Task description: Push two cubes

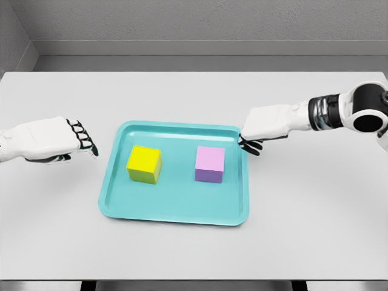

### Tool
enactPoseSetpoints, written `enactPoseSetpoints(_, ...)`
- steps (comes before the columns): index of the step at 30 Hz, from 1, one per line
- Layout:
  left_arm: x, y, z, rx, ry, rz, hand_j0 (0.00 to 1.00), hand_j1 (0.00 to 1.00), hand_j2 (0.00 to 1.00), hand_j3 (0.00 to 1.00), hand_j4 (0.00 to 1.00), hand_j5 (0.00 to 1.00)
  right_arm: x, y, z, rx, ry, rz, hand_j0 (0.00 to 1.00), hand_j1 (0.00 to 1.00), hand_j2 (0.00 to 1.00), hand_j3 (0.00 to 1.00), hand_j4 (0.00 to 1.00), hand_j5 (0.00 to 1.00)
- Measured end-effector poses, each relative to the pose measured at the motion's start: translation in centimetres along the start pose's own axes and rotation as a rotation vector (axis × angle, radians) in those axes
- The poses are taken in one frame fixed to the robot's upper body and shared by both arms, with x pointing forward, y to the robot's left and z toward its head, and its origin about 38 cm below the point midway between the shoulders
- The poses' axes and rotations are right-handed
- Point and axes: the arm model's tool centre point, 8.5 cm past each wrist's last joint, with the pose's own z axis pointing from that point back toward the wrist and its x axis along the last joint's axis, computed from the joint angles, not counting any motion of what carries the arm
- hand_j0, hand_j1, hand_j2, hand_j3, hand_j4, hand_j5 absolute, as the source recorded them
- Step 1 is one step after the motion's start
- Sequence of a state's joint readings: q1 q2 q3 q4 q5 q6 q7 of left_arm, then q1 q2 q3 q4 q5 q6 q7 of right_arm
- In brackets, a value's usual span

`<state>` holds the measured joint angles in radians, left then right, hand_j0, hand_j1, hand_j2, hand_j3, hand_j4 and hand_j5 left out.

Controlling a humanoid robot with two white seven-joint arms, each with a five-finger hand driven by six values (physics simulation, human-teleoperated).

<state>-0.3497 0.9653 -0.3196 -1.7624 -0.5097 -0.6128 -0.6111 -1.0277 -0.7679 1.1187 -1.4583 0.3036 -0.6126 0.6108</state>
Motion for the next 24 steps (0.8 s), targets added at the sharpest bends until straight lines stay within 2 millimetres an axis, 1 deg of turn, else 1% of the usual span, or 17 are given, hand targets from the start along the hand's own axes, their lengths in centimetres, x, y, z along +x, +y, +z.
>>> enactPoseSetpoints(2,0.8,-0.3,-1.2,0.006,-0.032,0.011,0.69,0.69,0.69,0.69,0.69,0.69,0.2,0.2,-0.3,0.025,-0.009,0.012,0.11,0.11,0.11,0.11,0.11,0.11)
enactPoseSetpoints(3,1.0,-0.1,-1.6,0.013,-0.041,0.009,0.69,0.69,0.69,0.69,0.69,0.69,0.4,0.5,-0.4,0.036,-0.013,0.013,0.11,0.11,0.11,0.11,0.11,0.11)
enactPoseSetpoints(6,1.8,-0.3,-2.9,0.024,-0.066,0.015,0.70,0.70,0.70,0.70,0.70,0.70,0.5,-0.4,0.1,0.059,-0.011,0.053,0.11,0.11,0.11,0.11,0.11,0.11)
enactPoseSetpoints(7,2.0,-0.4,-3.2,0.023,-0.073,0.017,0.70,0.70,0.70,0.70,0.70,0.70,0.7,-0.3,0.0,0.073,-0.018,0.061,0.11,0.11,0.11,0.11,0.11,0.11)
enactPoseSetpoints(9,2.3,-0.4,-3.7,0.027,-0.081,0.015,0.70,0.70,0.70,0.70,0.70,0.70,1.2,0.4,-0.5,0.099,-0.036,0.060,0.11,0.11,0.11,0.11,0.11,0.11)
enactPoseSetpoints(14,2.5,-0.5,-4.0,0.026,-0.088,0.016,0.70,0.70,0.70,0.70,0.70,0.70,1.8,1.5,-1.2,0.127,-0.063,0.053,0.11,0.11,0.11,0.11,0.11,0.11)
enactPoseSetpoints(24,1.6,-1.5,-4.3,0.004,-0.059,0.036,0.70,0.70,0.70,0.70,0.70,0.70,2.2,1.2,-1.6,0.123,-0.078,0.059,0.11,0.11,0.11,0.11,0.11,0.11)
